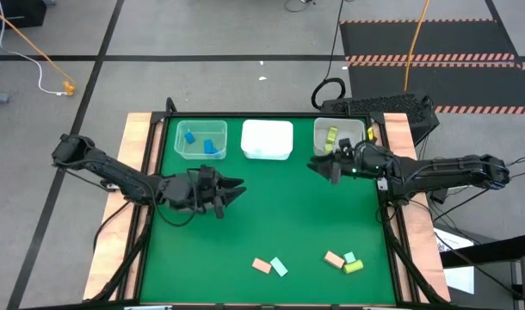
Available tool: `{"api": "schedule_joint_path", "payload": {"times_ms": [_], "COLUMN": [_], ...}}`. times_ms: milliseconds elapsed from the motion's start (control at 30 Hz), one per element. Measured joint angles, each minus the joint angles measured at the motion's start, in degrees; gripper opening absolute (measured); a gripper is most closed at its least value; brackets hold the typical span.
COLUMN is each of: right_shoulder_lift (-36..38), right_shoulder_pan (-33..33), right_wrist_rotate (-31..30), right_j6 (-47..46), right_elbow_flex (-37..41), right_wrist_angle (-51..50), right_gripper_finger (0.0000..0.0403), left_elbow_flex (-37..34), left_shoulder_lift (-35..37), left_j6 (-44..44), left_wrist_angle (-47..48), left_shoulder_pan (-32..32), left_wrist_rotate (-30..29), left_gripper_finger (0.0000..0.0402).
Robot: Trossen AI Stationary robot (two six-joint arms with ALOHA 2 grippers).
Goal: Sort & place blocks by color
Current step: Put the light brown block into the black bin
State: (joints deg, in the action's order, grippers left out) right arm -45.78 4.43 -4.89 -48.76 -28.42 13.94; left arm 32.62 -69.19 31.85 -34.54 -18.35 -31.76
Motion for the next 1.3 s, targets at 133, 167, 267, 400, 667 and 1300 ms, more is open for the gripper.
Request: {"api": "schedule_joint_path", "payload": {"times_ms": [133, 167, 267, 400, 667, 1300], "right_shoulder_lift": [0.0, 0.0, 0.0, 0.0, 0.0, -15.0], "right_shoulder_pan": [-2.9, -3.7, -6.0, -8.4, -19.7, -40.5], "right_wrist_rotate": [6.4, 7.6, 10.7, 14.2, 14.5, 2.8], "right_j6": [-1.2, -1.5, -1.3, -1.7, -4.1, -11.5], "right_elbow_flex": [0.0, 0.0, 0.0, 0.0, 0.0, 0.0], "right_wrist_angle": [-2.6, -3.9, -10.7, -23.4, -27.8, -15.8], "right_gripper_finger": [0.0290, 0.0290, 0.0290, 0.0290, 0.0290, 0.0290], "left_elbow_flex": [0.0, 0.0, 0.0, 0.0, 0.0, 0.0], "left_shoulder_lift": [0.0, 0.0, 0.0, 0.0, 0.0, 0.0], "left_j6": [-0.5, -0.5, -0.5, -0.5, 1.4, 10.8], "left_wrist_angle": [0.1, 0.1, 0.4, 0.5, 1.8, 14.1], "left_shoulder_pan": [0.5, 0.6, 1.0, 1.1, 1.1, -0.8], "left_wrist_rotate": [0.0, 0.0, 0.0, 0.0, 0.0, 0.3], "left_gripper_finger": [0.0170, 0.0170, 0.0170, 0.0170, 0.0170, 0.0170]}}
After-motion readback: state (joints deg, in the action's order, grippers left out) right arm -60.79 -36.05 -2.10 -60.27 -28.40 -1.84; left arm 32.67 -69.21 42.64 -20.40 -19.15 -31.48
